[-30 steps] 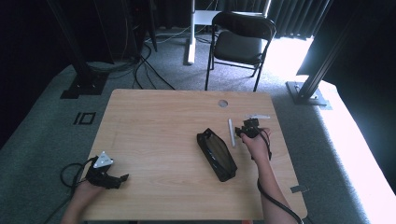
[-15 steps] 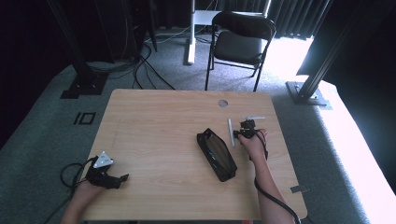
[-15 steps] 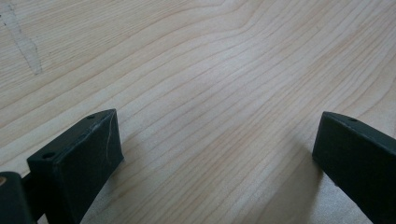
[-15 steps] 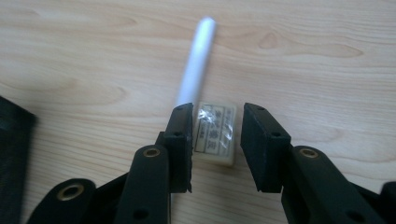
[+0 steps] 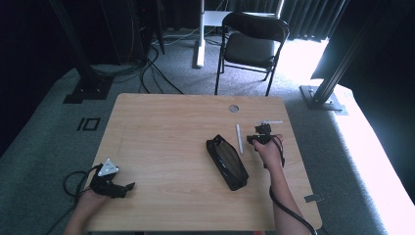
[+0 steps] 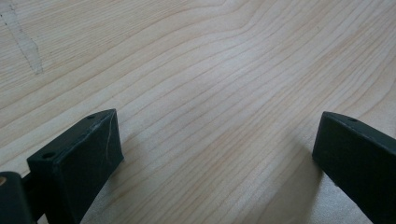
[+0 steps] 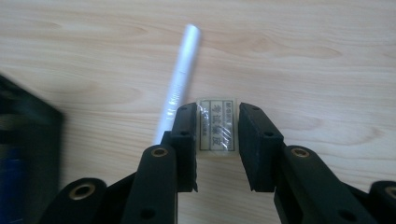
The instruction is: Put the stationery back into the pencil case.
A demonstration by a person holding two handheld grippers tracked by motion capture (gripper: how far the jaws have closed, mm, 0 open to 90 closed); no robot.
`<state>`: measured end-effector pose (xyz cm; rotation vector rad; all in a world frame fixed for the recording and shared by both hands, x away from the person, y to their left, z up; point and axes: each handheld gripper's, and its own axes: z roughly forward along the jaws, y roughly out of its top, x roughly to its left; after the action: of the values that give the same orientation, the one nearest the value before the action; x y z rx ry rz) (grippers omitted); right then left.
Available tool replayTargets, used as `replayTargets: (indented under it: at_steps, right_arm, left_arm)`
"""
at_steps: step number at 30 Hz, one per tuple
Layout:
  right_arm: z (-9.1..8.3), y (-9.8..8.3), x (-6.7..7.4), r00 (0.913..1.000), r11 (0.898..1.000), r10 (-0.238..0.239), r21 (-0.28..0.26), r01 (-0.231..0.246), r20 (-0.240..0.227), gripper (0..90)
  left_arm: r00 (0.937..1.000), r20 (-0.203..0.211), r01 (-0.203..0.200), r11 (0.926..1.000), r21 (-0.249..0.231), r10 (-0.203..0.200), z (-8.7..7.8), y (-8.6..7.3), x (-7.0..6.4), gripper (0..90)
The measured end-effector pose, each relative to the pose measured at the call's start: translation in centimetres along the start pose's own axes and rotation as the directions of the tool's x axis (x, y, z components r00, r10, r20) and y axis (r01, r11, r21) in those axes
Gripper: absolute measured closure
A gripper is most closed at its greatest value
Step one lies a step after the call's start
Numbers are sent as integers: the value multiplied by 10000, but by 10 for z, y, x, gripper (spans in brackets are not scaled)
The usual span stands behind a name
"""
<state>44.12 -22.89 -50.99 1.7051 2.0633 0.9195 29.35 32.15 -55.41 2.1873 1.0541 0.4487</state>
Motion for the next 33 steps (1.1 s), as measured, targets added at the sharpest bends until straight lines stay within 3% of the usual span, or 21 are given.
replayTargets:
  at_steps: [7,13,21,26,33]
  right_arm:
    - [-25,8,21,9979,9969,-529,-604,506,-369,686]
    - [-43,12,38,9931,9932,-918,-789,860,-725,686]
    - [-67,11,64,9803,9825,-1515,-1281,1353,-1268,686]
    - [-74,7,83,9665,9754,-1989,-1281,1793,-1624,686]
    - [-71,-5,98,9565,9738,-2220,-921,2078,-1892,686]
  left_arm:
    - [10000,-2,3,10000,-3,-3,0,0,0,16]
    - [10000,0,5,10000,-1,-5,0,0,0,16]
    - [10000,-1,2,10000,-1,-2,0,0,0,16]
    - [10000,-1,4,10000,-1,-4,0,0,0,16]
    - [10000,0,2,10000,-2,-2,0,0,0,16]
